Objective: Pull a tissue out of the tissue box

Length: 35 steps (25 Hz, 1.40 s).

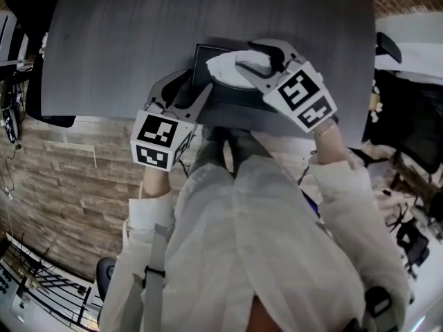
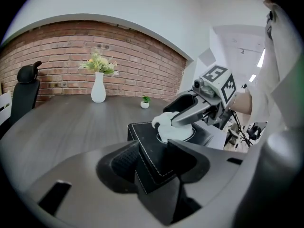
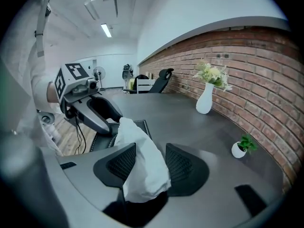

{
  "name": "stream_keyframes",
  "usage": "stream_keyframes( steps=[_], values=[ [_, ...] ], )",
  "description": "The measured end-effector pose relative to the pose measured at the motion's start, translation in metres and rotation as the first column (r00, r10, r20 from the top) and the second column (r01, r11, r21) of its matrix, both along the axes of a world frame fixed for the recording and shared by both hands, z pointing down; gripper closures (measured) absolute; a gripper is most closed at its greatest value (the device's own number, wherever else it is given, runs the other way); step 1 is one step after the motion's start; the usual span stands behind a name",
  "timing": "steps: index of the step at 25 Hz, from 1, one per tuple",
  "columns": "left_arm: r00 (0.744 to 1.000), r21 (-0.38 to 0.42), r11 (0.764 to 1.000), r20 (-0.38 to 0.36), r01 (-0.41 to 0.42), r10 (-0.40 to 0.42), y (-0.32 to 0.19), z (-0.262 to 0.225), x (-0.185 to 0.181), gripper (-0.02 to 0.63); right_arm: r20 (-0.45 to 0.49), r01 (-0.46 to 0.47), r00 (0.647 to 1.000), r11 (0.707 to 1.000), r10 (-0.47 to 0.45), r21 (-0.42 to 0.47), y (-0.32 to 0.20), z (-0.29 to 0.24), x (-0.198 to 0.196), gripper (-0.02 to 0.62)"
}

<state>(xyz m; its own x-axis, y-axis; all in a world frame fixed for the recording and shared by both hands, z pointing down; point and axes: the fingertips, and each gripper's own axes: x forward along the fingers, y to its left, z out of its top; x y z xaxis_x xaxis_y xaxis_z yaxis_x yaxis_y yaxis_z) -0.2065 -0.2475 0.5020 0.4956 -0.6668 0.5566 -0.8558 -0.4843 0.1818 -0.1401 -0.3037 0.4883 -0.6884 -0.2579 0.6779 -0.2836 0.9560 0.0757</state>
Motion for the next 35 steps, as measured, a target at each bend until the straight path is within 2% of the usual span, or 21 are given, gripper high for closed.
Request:
stream_keyframes(
  steps=[5,9,12,20,26,35],
  values=[
    [1.0,0.014,1.0,0.004,-0.008,0.008,-0.001,0.001,0.009,0.417,-0.002,0.008,1.0,1.0,-0.008,0.004,0.005,0.003,0.008,0.422],
    [1.0,0.009,1.0,0.014,-0.01,0.01,0.001,0.002,0.008,0.419,0.007,-0.01,1.0,0.999,0.01,0.041,0.005,-0.003,0.008,0.544],
    [1.0,0.006,1.0,0.018,-0.012,0.012,0.0,0.002,0.005,0.419,0.017,-0.027,1.0,0.998,0.027,0.055,0.005,-0.009,0.006,0.577],
    [0.999,-0.011,1.0,0.038,-0.026,0.026,0.0,0.002,0.003,0.419,0.055,-0.116,0.992,0.99,0.112,0.077,0.001,-0.027,0.007,0.584],
    [0.999,-0.007,1.0,0.04,-0.024,0.024,0.003,0.003,-0.004,0.419,0.144,-0.204,0.971,0.976,0.193,0.07,-0.004,-0.05,0.003,0.586],
    [0.999,-0.023,0.999,0.04,-0.028,0.029,0.005,0.005,-0.005,0.419,0.212,-0.261,0.946,0.964,0.244,0.056,-0.008,-0.065,0.012,0.586]
  ],
)
